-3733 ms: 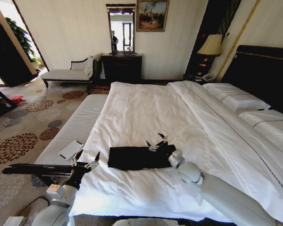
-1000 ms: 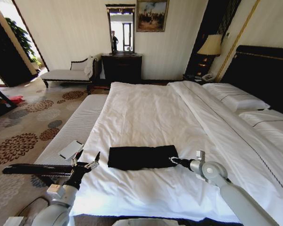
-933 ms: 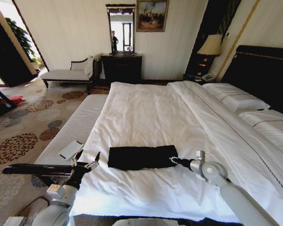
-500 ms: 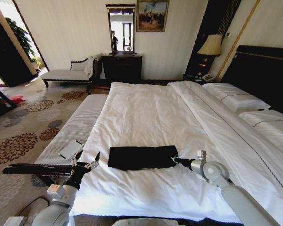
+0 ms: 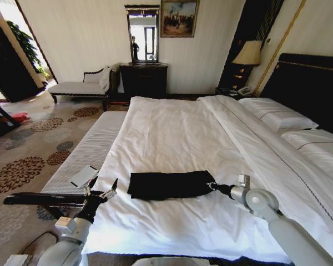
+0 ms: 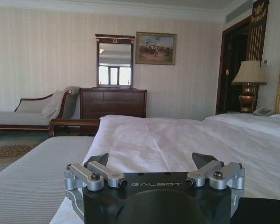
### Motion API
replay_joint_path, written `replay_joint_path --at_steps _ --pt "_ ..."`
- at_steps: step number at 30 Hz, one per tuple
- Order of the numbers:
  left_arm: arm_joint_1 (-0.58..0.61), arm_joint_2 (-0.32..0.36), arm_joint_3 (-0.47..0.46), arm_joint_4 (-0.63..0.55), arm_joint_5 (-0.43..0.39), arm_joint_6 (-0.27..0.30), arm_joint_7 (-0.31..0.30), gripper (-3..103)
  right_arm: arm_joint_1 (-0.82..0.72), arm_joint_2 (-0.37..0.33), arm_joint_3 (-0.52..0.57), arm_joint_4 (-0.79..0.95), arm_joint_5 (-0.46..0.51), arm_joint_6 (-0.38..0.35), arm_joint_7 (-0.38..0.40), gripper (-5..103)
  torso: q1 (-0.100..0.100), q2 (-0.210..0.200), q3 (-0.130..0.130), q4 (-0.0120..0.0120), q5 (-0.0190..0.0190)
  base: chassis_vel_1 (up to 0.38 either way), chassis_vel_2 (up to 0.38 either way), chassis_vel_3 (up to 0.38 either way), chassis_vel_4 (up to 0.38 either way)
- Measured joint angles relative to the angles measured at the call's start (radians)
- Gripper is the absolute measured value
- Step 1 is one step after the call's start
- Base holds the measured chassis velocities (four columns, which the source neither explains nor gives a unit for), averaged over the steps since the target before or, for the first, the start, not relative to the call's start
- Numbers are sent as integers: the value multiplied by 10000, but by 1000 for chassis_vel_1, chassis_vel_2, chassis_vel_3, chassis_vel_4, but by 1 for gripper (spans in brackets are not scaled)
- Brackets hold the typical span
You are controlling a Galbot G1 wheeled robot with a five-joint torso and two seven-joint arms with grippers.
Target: Fold the clothes on the bed.
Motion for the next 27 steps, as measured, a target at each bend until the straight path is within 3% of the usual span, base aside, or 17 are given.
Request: replay_joint_path --at_steps 4,12,15,27 --pt "0 0 0 0 0 0 0 100 -248 -232 469 9 50 51 0 7 0 0 0 -1 -1 0 0 0 0" --pt "0 0 0 -1 0 0 -1 100 -137 -40 294 119 -143 166 105 7 0 0 0 3 3 0 0 0 0" --pt "0 0 0 0 0 0 -1 100 -29 -272 371 -47 -112 202 86 7 0 -1 0 5 2 0 0 0 0" --pt "0 0 -1 -1 0 0 -2 100 -608 -1201 2156 -480 -362 361 -198 7 0 0 0 1 0 0 0 0 0"
